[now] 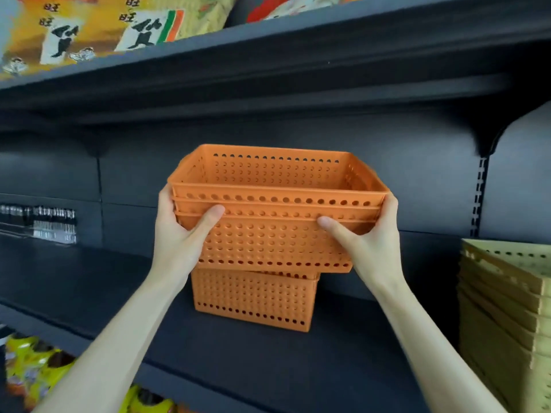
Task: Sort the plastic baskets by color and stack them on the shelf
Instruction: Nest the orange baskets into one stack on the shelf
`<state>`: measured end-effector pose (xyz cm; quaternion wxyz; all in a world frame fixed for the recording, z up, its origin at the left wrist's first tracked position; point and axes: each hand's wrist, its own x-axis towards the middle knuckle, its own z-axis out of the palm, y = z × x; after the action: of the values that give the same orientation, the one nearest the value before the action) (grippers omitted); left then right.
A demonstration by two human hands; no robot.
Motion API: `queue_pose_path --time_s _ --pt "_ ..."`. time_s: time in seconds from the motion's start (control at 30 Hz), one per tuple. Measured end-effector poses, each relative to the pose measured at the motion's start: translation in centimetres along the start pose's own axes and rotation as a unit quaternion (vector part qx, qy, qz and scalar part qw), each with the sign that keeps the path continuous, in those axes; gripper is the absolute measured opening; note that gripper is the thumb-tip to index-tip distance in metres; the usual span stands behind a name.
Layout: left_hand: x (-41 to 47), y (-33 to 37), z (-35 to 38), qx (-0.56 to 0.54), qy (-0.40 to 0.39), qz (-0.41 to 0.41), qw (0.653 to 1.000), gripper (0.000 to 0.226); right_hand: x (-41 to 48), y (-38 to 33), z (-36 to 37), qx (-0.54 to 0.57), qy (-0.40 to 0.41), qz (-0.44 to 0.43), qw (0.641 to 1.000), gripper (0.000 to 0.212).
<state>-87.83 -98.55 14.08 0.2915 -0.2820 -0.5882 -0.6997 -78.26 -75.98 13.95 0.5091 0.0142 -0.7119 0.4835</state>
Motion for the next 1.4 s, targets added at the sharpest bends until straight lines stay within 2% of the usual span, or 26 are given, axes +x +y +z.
queue_pose_path --time_s 0.47,0.53,0.67,0.73,0.87,1.03,1.13,1.2,1.3,1.4 --pt "9.4 -11.1 -1.2 -0.028 -0.073 0.001 0.997 0.066 2.8 4.7 9.0 -0.103 0.052 0.035 0.993 0.090" --pt "9.8 -12.5 -1.9 -0.027 -0.092 -0.012 0.995 0.067 2.5 5.2 9.9 -0.120 0.065 0.044 0.990 0.097" --pt "9.9 -15.7 -3.1 -0.023 -0.122 -0.046 0.991 0.066 1.3 6.5 11.2 -0.157 0.079 0.057 0.983 0.124" --pt "9.6 -16.9 -3.2 -0.013 -0.135 -0.061 0.989 0.067 0.5 7.2 11.3 -0.168 0.075 0.057 0.981 0.119" --pt "8.7 -18.9 -3.2 -0.010 -0.158 -0.079 0.984 0.067 -0.5 8.5 10.9 -0.156 0.047 0.071 0.984 0.096" --pt "7.4 -20.9 -3.3 -0.050 -0.123 -0.140 0.981 0.039 -0.9 9.3 11.4 -0.160 0.041 0.062 0.984 0.085" --pt "7.4 -21.4 -2.8 -0.042 -0.107 -0.138 0.984 0.056 -0.5 9.2 11.5 -0.120 0.032 0.087 0.988 0.076" --pt "7.3 -21.4 -2.3 -0.039 -0.095 -0.129 0.986 0.066 -0.5 9.4 11.5 -0.123 0.025 0.086 0.988 0.077" --pt "7.4 -21.3 -1.8 -0.040 -0.081 -0.119 0.989 0.059 -0.5 9.7 11.7 -0.139 0.031 0.075 0.987 0.083" --pt "7.6 -21.5 -1.4 -0.028 -0.076 -0.110 0.991 0.050 -0.3 9.9 12.0 -0.153 0.032 0.069 0.985 0.078"
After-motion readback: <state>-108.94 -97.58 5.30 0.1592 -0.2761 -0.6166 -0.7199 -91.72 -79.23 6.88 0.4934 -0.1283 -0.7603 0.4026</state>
